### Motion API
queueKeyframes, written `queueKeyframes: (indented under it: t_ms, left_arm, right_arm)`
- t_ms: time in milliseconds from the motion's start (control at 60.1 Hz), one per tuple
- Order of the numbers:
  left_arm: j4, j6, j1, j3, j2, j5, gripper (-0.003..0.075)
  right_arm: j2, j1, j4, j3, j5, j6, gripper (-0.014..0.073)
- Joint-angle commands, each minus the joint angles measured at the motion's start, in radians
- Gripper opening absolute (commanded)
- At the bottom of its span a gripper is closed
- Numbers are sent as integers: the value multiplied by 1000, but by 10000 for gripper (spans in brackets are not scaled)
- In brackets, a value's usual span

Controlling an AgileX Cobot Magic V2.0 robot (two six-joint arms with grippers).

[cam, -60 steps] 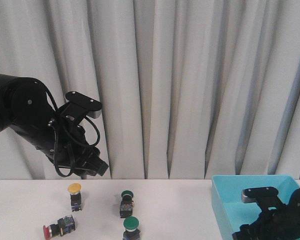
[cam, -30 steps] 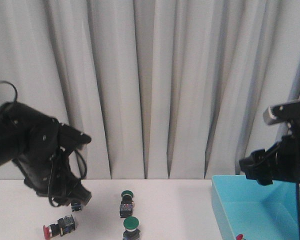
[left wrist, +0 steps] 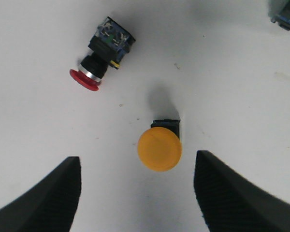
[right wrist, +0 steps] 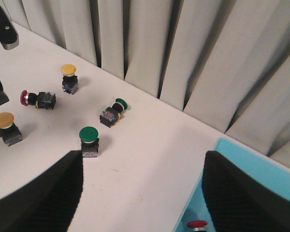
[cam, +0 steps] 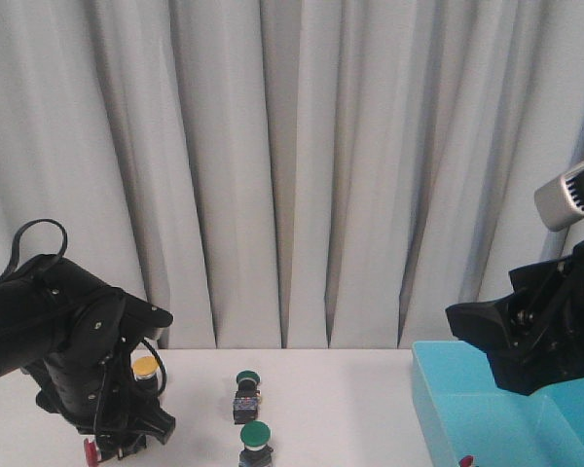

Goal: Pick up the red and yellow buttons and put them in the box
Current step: 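Lower the left gripper onto the yellow-capped button and close on it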

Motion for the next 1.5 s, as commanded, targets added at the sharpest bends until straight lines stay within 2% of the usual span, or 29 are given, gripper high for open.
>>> queueKeyframes:
  t_ms: [0, 466, 765, 998, 1481]
  left_arm:
    - [-17, -13, 3, -17, -26, -1, 509]
    - [-111, 67, 3, -11, 48, 19, 507]
    - [-123, 66, 69, -11, 65, 15, 507]
    - [-293, 204, 109, -11, 65, -9, 504]
    - [-296, 200, 131, -11, 101, -34, 504]
  right_arm:
    - [-18, 2, 2, -31, -42, 6, 511]
    - [-18, 2, 10, -31, -20, 7, 511]
    - [-18, 2, 12, -31, -16, 7, 511]
    - [-18, 2, 13, -31, -11, 7, 511]
    - [-18, 2, 13, -31, -7, 8, 511]
